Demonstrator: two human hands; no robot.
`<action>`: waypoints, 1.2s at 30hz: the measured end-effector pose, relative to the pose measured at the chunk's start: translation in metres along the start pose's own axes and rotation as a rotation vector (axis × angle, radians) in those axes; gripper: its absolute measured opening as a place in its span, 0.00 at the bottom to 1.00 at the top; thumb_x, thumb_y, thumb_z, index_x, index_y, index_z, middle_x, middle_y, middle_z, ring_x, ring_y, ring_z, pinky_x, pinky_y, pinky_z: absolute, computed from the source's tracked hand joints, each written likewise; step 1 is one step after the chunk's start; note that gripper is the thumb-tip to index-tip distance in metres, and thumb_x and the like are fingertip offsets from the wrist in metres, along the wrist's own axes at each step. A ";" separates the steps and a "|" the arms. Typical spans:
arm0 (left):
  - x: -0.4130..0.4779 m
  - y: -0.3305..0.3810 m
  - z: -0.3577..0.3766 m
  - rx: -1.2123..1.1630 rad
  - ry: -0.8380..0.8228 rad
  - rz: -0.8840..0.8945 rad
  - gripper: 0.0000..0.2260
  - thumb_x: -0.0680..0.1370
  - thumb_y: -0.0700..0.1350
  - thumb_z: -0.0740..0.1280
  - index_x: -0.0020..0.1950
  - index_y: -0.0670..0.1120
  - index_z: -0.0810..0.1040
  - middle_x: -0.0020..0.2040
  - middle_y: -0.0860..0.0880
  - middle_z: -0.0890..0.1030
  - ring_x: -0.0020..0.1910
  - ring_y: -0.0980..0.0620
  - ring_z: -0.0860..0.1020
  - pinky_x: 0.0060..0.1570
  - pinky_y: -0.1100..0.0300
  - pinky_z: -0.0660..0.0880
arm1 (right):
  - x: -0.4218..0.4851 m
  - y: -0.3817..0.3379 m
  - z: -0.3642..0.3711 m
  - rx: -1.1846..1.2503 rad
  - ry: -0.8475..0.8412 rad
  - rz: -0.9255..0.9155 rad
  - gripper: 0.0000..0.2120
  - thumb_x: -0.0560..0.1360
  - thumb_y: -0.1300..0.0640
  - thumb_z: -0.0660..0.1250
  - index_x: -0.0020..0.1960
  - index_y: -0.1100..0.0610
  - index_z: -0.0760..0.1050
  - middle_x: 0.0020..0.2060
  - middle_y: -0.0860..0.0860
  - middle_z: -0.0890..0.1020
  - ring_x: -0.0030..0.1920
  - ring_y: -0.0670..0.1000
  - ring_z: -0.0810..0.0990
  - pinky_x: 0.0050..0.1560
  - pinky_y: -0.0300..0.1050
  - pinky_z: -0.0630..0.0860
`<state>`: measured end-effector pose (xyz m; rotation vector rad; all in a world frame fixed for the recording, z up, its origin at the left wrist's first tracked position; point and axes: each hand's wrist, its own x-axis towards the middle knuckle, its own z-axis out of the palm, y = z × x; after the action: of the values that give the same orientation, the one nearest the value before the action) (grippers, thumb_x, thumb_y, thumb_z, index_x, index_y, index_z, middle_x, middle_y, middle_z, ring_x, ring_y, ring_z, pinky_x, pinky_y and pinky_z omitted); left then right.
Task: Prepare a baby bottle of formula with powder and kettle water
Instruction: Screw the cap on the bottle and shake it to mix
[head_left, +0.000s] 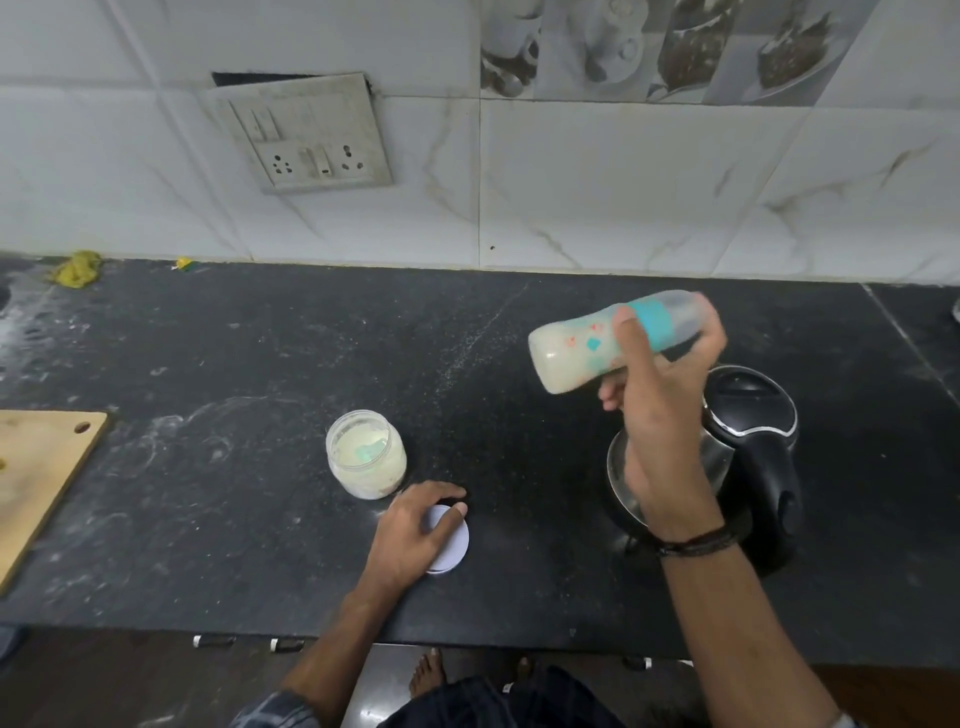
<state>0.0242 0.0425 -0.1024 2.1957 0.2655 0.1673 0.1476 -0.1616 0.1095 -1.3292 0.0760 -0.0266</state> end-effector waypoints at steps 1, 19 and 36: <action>0.000 -0.001 0.000 -0.003 -0.002 0.001 0.07 0.79 0.47 0.72 0.55 0.57 0.84 0.57 0.71 0.79 0.58 0.67 0.77 0.57 0.75 0.66 | 0.001 0.004 0.001 -0.068 -0.074 0.020 0.28 0.78 0.56 0.73 0.71 0.46 0.61 0.47 0.56 0.82 0.28 0.47 0.74 0.25 0.38 0.71; 0.000 -0.005 0.002 -0.024 0.020 0.023 0.09 0.78 0.55 0.69 0.55 0.57 0.84 0.55 0.67 0.82 0.58 0.65 0.78 0.59 0.69 0.69 | -0.001 0.002 0.005 0.018 0.047 0.027 0.26 0.79 0.54 0.71 0.71 0.49 0.61 0.45 0.58 0.82 0.26 0.49 0.72 0.24 0.38 0.69; 0.001 -0.005 0.002 -0.021 0.021 0.033 0.09 0.78 0.55 0.68 0.55 0.58 0.84 0.55 0.68 0.81 0.58 0.64 0.78 0.59 0.65 0.72 | -0.011 0.001 0.011 0.030 -0.047 0.053 0.28 0.78 0.55 0.73 0.72 0.47 0.63 0.42 0.52 0.84 0.28 0.47 0.73 0.26 0.38 0.71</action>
<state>0.0253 0.0437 -0.1078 2.1789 0.2384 0.2102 0.1371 -0.1497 0.1113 -1.2966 0.0705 0.0480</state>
